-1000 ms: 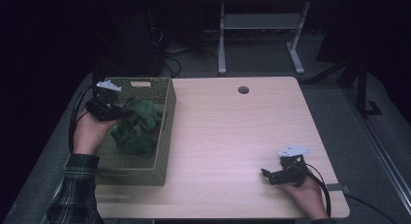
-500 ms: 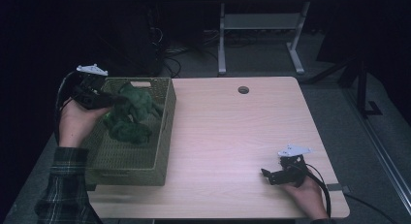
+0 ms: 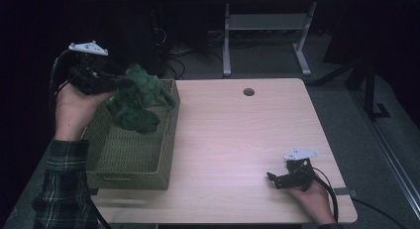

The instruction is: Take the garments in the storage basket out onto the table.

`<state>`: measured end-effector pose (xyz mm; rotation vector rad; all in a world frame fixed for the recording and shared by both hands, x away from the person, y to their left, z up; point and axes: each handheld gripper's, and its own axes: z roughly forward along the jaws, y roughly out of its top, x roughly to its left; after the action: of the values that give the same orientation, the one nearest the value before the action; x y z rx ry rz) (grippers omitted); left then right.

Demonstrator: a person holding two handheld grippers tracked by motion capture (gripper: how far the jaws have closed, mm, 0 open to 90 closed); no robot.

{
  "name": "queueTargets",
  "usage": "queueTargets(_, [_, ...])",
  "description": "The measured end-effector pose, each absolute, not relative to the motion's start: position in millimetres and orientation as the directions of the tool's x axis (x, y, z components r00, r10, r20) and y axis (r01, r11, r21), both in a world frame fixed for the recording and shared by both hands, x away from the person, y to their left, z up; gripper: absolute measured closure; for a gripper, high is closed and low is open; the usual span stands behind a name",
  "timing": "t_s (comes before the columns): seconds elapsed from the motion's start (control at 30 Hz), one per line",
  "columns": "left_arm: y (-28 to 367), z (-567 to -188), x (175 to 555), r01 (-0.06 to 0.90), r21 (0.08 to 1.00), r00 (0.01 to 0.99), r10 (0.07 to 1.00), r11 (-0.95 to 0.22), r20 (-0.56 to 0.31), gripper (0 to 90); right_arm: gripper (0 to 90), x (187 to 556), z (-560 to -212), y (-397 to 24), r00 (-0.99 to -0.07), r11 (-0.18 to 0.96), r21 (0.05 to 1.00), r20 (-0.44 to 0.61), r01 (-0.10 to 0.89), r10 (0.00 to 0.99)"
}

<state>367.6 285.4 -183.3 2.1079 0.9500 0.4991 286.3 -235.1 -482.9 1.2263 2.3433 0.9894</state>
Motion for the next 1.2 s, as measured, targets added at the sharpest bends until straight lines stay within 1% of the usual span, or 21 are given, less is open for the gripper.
queueTargets(0.1, [274, -173, 368, 0.432, 0.789, 0.674, 0.738, -0.437, 0.040, 86.0, 1.6, 286, -483, -235, -0.582, 0.393, 0.703, 0.037, 0.593, 0.812])
queueTargets(0.17, [270, -171, 368, 0.428, 0.791, 0.679, 0.733, -0.437, 0.038, 86.0, 1.6, 286, -483, -235, -0.582, 0.393, 0.703, 0.037, 0.593, 0.812])
queueTargets(0.2, [262, -169, 368, 0.415, 0.796, 0.691, 0.722, -0.441, 0.039, 86.0, 1.6, 286, -483, -235, -0.582, 0.393, 0.703, 0.037, 0.593, 0.812])
queueTargets(0.23, [262, -169, 368, 0.415, 0.796, 0.691, 0.722, -0.441, 0.039, 86.1, 1.6, 286, -483, -235, -0.583, 0.393, 0.703, 0.037, 0.593, 0.812])
queueTargets(0.3, [249, -166, 369, 0.399, 0.797, 0.709, 0.703, -0.453, 0.045, 86.1, 1.6, 286, -483, -235, -0.583, 0.394, 0.703, 0.036, 0.592, 0.812])
queueTargets(0.5, [226, -163, 370, 0.376, 0.805, 0.733, 0.679, -0.459, 0.045, 86.1, 1.5, 286, -483, -235, -0.583, 0.394, 0.703, 0.037, 0.593, 0.812])
queueTargets(0.53, [215, -164, 371, 0.371, 0.806, 0.742, 0.669, -0.462, 0.041, 86.1, 1.6, 286, -483, -235, -0.582, 0.393, 0.703, 0.037, 0.593, 0.812])
queueTargets(0.6, [209, -165, 372, 0.370, 0.805, 0.747, 0.664, -0.464, 0.039, 86.1, 1.6, 286, -483, -235, -0.582, 0.393, 0.703, 0.037, 0.593, 0.812])
queueTargets(0.8, [174, -172, 375, 0.364, 0.799, 0.776, 0.630, -0.479, 0.024, 86.1, 1.6, 286, -483, -235, -0.582, 0.391, 0.704, 0.039, 0.593, 0.812])
queueTargets(0.87, [156, -177, 375, 0.361, 0.789, 0.791, 0.611, -0.497, 0.024, 86.1, 1.5, 286, -483, -235, -0.581, 0.390, 0.704, 0.040, 0.594, 0.813])
queueTargets(0.9, [156, -177, 375, 0.361, 0.789, 0.791, 0.611, -0.497, 0.024, 86.1, 1.5, 286, -483, -235, -0.581, 0.390, 0.704, 0.040, 0.594, 0.813])
queueTargets(0.93, [145, -182, 375, 0.364, 0.781, 0.800, 0.600, -0.507, 0.018, 86.1, 1.5, 286, -483, -235, -0.581, 0.390, 0.704, 0.040, 0.594, 0.813])
queueTargets(0.97, [145, -182, 375, 0.364, 0.781, 0.800, 0.600, -0.507, 0.018, 86.1, 1.5, 286, -483, -235, -0.581, 0.390, 0.704, 0.040, 0.594, 0.813])
queueTargets(1.07, [124, -192, 374, 0.367, 0.772, 0.811, 0.585, -0.519, 0.007, 86.1, 1.6, 286, -483, -235, -0.581, 0.390, 0.704, 0.039, 0.593, 0.813])
queueTargets(1.2, [109, -201, 373, 0.371, 0.768, 0.818, 0.575, -0.521, -0.005, 86.1, 1.6, 286, -483, -235, -0.581, 0.390, 0.704, 0.039, 0.593, 0.813])
